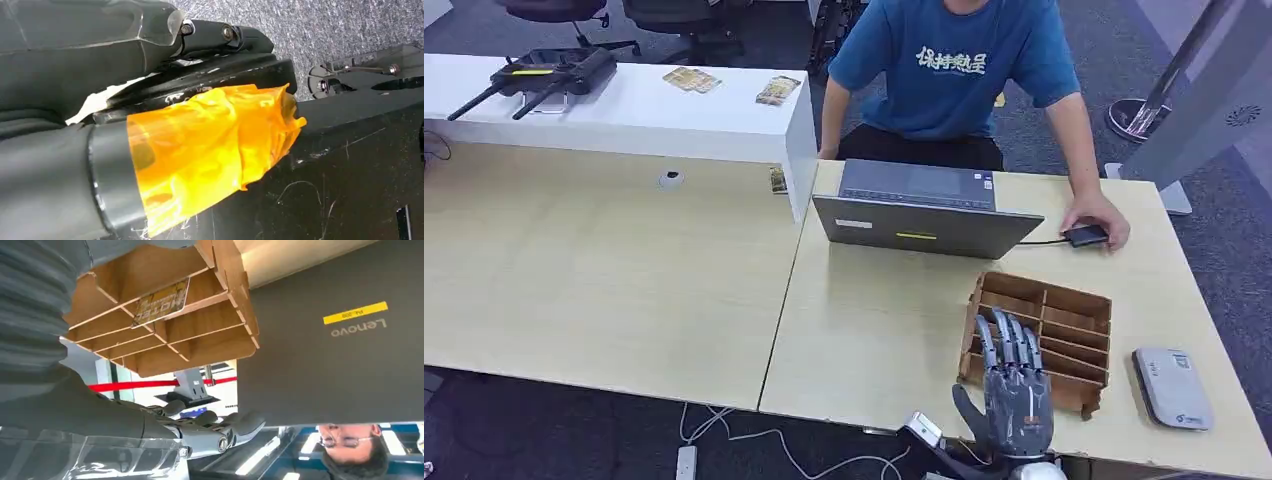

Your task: Pass the card to the sensor for recognition and then transmit it.

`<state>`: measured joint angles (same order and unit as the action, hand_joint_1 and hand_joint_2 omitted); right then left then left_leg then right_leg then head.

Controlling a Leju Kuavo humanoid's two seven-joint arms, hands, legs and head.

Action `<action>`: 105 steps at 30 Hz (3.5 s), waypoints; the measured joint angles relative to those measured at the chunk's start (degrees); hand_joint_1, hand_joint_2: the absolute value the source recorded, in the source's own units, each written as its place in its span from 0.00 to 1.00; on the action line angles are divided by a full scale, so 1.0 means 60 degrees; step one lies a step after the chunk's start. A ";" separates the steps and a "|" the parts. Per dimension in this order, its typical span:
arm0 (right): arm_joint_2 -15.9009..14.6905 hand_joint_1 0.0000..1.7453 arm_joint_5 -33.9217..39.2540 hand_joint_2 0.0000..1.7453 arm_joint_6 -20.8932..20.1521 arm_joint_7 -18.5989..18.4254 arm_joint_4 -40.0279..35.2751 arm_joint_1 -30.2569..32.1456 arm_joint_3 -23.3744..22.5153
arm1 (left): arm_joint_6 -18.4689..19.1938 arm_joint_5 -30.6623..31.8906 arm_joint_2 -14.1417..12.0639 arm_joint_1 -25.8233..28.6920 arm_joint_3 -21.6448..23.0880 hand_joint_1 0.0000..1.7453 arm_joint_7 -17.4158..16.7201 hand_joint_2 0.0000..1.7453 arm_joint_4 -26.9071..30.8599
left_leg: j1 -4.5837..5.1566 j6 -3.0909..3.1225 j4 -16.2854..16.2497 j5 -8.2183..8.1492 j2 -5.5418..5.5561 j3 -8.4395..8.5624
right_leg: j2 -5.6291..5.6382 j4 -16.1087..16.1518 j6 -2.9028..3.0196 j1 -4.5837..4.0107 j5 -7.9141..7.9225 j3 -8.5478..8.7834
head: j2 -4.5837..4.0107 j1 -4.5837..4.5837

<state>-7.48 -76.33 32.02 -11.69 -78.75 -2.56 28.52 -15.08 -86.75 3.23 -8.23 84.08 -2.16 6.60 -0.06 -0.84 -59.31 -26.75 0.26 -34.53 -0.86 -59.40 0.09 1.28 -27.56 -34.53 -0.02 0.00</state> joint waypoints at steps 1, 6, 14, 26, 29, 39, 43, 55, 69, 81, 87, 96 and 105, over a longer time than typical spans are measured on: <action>0.0008 0.00 0.0011 1.00 -0.0008 -0.0026 0.0084 -0.0050 0.0003 | 0.0000 0.0004 0.0000 -0.0002 0.0000 0.00 -0.0015 0.00 0.0000 | 0.0000 0.0000 0.0000 0.0000 0.0000 0.0000 | 0.0000 0.0000 0.0000 0.0000 0.0000 0.0000 | 0.0000 -0.0004; 0.0015 0.00 -0.0065 1.00 0.0025 -0.0135 0.0252 -0.0095 0.0000 | 0.0004 0.0000 0.0000 -0.0004 0.0000 0.00 -0.0018 0.00 0.0000 | 0.0000 0.0000 0.0000 0.0000 0.0000 0.0000 | 0.0000 0.0000 0.0000 0.0000 0.0000 0.0000 | 0.0000 0.0000; 0.0033 0.00 -0.0164 1.00 0.0022 -0.0164 0.0372 -0.0135 0.0000 | 0.0004 -0.0026 0.0000 -0.0004 0.0000 0.00 -0.0018 0.00 0.0000 | 0.0000 0.0000 0.0000 0.0000 0.0000 0.0001 | 0.0000 0.0000 0.0000 0.0000 0.0000 0.0000 | 0.0000 -0.0004; 0.0029 0.00 -0.0605 1.00 -0.0230 -0.0609 0.0412 -0.0142 -0.0004 | 0.0004 -0.0084 0.0000 -0.0003 0.0000 0.00 -0.0018 0.00 0.0000 | 0.0000 0.0000 0.0000 0.0000 -0.0001 0.0003 | 0.0001 0.0000 0.0000 0.0000 0.0000 -0.0001 | 0.0000 -0.0004; 0.0018 0.00 -0.0765 1.00 -0.0343 -0.0783 0.0343 -0.0098 -0.0015 | 0.0004 -0.0142 0.0000 -0.0003 0.0000 0.00 -0.0018 0.00 0.0000 | 0.0000 0.0000 0.0000 0.0000 -0.0001 0.0003 | 0.0001 0.0000 0.0000 0.0000 0.0000 -0.0002 | 0.0000 -0.0004; -0.0094 0.00 -0.0816 1.00 -0.0762 -0.1111 0.0069 0.0045 -0.0208 | 0.0004 -0.0251 0.0000 -0.0002 0.0000 0.00 -0.0018 0.00 0.0000 | 0.0000 0.0000 0.0000 0.0000 -0.0002 0.0002 | 0.0002 0.0000 0.0000 0.0000 0.0000 -0.0002 | 0.0000 0.0000; -0.0113 0.00 -0.0812 1.00 -0.0827 -0.1133 0.0062 0.0051 -0.0255 | 0.0004 -0.0266 0.0000 -0.0002 0.0000 0.00 -0.0018 0.00 0.0000 | 0.0000 0.0000 0.0000 0.0000 -0.0002 0.0003 | 0.0002 0.0000 0.0000 0.0000 0.0000 -0.0003 | 0.0000 0.0000; -0.0124 0.00 -0.0506 1.00 -0.1137 -0.1337 0.0048 0.0053 -0.0368 | 0.0000 -0.0288 0.0004 0.0000 0.0000 0.00 0.0003 0.00 0.0000 | 0.0000 0.0000 0.0000 0.0000 -0.0002 0.0001 | 0.0002 0.0000 0.0000 0.0000 0.0000 -0.0003 | 0.0000 0.0000; -0.0124 0.00 0.0015 1.00 -0.1723 -0.1428 0.0153 -0.0179 -0.0419 | -0.0011 -0.0339 0.0011 0.0011 0.0000 0.00 0.0062 1.00 0.0000 | 0.0000 0.0000 0.0000 0.0000 0.0000 0.0000 | 0.0001 0.0000 0.0000 0.0000 0.0000 -0.0002 | 0.0000 0.0000; -0.0124 0.00 0.0047 1.00 -0.1895 -0.1534 0.0179 -0.0323 -0.0419 | -0.0011 -0.0372 0.0015 -0.0009 0.0000 0.00 0.0065 1.00 0.0000 | 0.0000 0.0000 0.0000 0.0000 0.0002 0.0000 | 0.0001 0.0000 0.0000 0.0000 0.0000 -0.0002 | 0.0000 -0.0004; -0.0124 0.00 -0.0015 1.00 -0.1913 -0.1570 0.0204 -0.0374 -0.0419 | -0.0007 -0.0390 0.0015 -0.0064 0.0000 0.00 0.0069 1.00 0.0000 | 0.0000 0.0000 0.0000 0.0000 0.0005 0.0000 | -0.0001 0.0000 0.0000 0.0001 0.0000 -0.0001 | 0.0000 0.0000; -0.0160 0.00 -0.0382 1.00 -0.2051 -0.1865 0.0204 -0.0383 -0.0478 | -0.0004 -0.0408 0.0015 -0.0095 0.0000 0.00 0.0069 1.00 0.0000 | 0.0000 0.0000 0.0000 0.0000 0.0006 -0.0001 | -0.0001 0.0000 0.0000 0.0003 0.0000 -0.0002 | 0.0000 -0.0004; -0.0240 0.00 -0.0393 1.00 -0.2266 -0.1891 0.0201 -0.0379 -0.0496 | -0.0007 -0.0430 0.0015 -0.0095 0.0000 0.00 0.0069 1.00 0.0000 | 0.0000 0.0000 0.0000 0.0000 0.0006 0.0001 | -0.0001 0.0000 0.0000 0.0002 0.0000 -0.0002 | 0.0000 0.0000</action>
<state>-8.92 -78.69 18.42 -23.04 -77.55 -4.83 25.55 -15.13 -89.33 3.32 -8.80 84.08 -1.75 6.60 -0.06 -0.84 -59.31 -26.75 0.30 -34.53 -0.87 -59.39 0.08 1.29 -27.56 -34.54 -0.02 0.00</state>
